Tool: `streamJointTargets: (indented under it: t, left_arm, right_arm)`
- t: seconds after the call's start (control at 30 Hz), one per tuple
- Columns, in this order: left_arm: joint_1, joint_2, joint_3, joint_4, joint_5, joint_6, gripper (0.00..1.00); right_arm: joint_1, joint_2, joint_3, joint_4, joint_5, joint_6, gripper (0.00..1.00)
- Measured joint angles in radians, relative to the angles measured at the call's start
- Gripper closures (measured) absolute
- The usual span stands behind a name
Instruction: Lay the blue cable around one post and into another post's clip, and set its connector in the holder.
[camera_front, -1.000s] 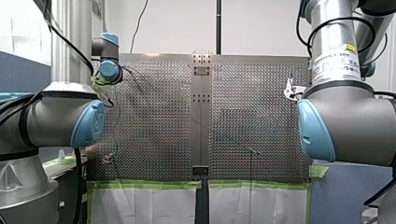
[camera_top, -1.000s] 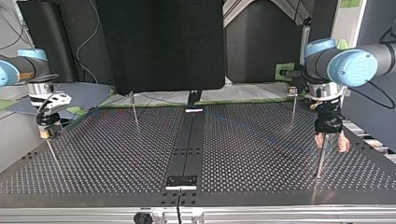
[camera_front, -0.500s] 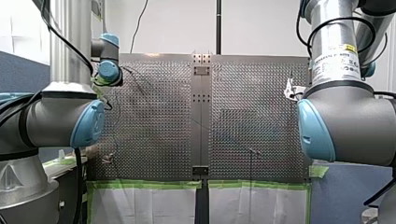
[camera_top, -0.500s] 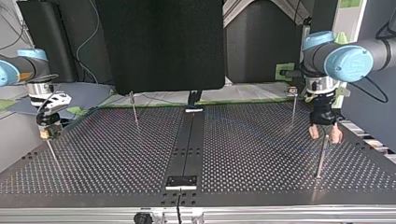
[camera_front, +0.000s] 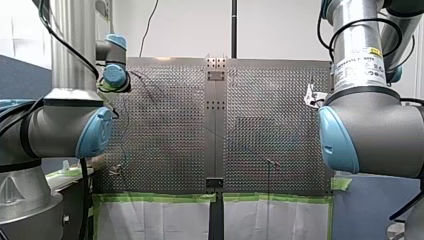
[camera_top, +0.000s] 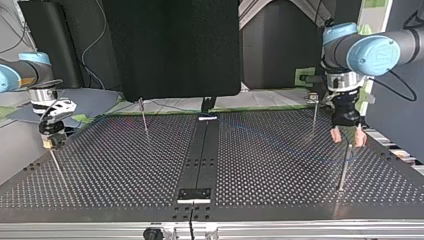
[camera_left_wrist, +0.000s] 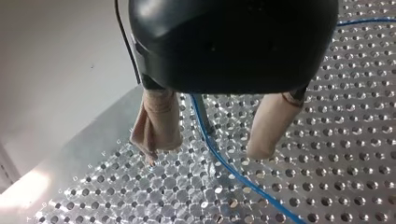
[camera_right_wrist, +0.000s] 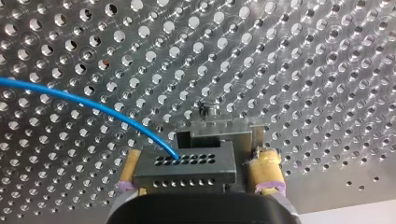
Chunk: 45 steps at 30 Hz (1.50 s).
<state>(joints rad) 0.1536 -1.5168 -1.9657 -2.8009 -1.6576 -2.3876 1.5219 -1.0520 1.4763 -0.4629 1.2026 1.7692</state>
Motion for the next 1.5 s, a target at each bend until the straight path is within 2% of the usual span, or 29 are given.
streamJointTargets:
  t: [0.4,0.57,0.83,1.17,1.33,1.5]
  left_arm:
    - [-0.001,0.09,-0.084,0.003,0.004,0.072,0.0]
    - [-0.002,0.137,-0.06,-0.036,-0.001,0.119,0.0]
    - [-0.009,0.204,0.012,-0.11,-0.066,0.194,0.0]
    - [-0.036,0.204,0.102,-0.205,-0.15,0.289,0.0]
    - [-0.063,0.179,0.124,-0.248,-0.191,0.331,0.0]
    - [-0.088,0.146,0.129,-0.292,-0.207,0.376,0.0]
  right_arm:
    - [0.0,0.0,0.0,0.0,0.0,0.0,0.0]
    - [0.0,0.0,0.0,0.0,0.0,0.0,0.0]
    - [0.0,0.0,0.0,0.0,0.0,0.0,0.0]
    - [0.0,0.0,0.0,0.0,0.0,0.0,0.0]
    - [0.0,0.0,0.0,0.0,0.0,0.0,0.0]
    - [0.0,0.0,0.0,0.0,0.0,0.0,0.0]
